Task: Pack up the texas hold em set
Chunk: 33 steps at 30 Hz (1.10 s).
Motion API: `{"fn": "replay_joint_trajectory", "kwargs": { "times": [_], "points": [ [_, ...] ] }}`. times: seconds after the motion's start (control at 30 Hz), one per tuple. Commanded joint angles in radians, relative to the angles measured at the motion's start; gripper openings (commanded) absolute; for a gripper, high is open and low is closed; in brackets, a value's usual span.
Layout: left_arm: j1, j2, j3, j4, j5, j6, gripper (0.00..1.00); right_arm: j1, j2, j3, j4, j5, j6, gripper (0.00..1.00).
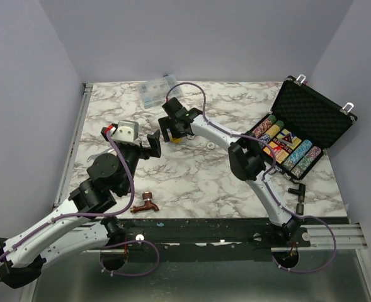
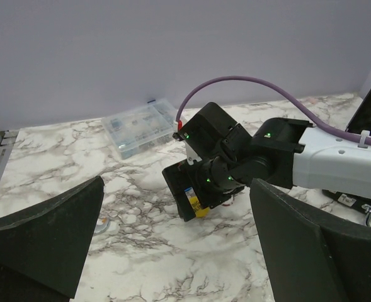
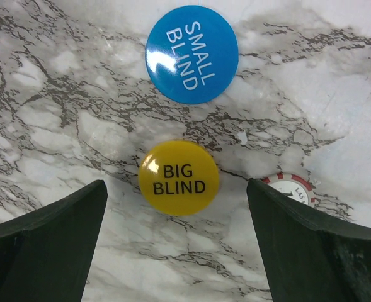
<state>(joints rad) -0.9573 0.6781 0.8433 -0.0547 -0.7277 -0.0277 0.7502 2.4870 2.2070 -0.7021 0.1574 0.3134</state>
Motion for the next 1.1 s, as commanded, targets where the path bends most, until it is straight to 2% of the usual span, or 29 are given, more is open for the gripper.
{"fn": "replay_joint_trajectory", "kwargs": {
  "times": [0.0,0.17,0.27,0.33,0.43,0.6,0.8,0.9,1.0,1.07],
  "points": [
    [0.0,0.004,0.028,-0.017,0.004,-0.005,0.99,0.007,0.041,0.024,0.067,0.036,-0.033,0.91],
    [0.0,0.006,0.031,-0.02,0.01,-0.005,0.99,0.024,0.067,0.033,0.094,-0.001,-0.08,0.85],
    [0.0,0.008,0.031,-0.021,0.01,-0.006,0.99,0.031,0.097,0.066,0.051,0.009,-0.079,0.77],
    [0.0,0.011,0.033,-0.023,0.008,-0.004,0.99,0.032,0.107,0.075,0.006,0.021,-0.06,0.75],
    [0.0,0.012,0.036,-0.027,0.008,-0.005,0.99,0.032,0.093,0.038,-0.048,0.007,-0.02,0.74],
    [0.0,0.008,0.038,-0.03,0.016,-0.01,0.99,0.034,0.046,-0.086,-0.046,-0.005,-0.001,0.66],
    [0.0,0.015,0.04,-0.036,0.022,-0.016,0.99,0.034,0.104,-0.007,-0.116,0.031,-0.047,0.49],
    [0.0,0.02,0.045,-0.04,0.013,-0.014,0.99,0.034,0.095,-0.038,-0.085,0.033,-0.067,0.47],
    [0.0,0.017,0.037,-0.034,0.017,-0.014,0.99,0.034,0.099,-0.032,-0.125,0.032,-0.071,0.41],
    [0.0,0.022,0.041,-0.035,0.014,-0.012,0.99,0.033,0.068,-0.089,-0.132,0.031,-0.07,0.39]
  ]
}}
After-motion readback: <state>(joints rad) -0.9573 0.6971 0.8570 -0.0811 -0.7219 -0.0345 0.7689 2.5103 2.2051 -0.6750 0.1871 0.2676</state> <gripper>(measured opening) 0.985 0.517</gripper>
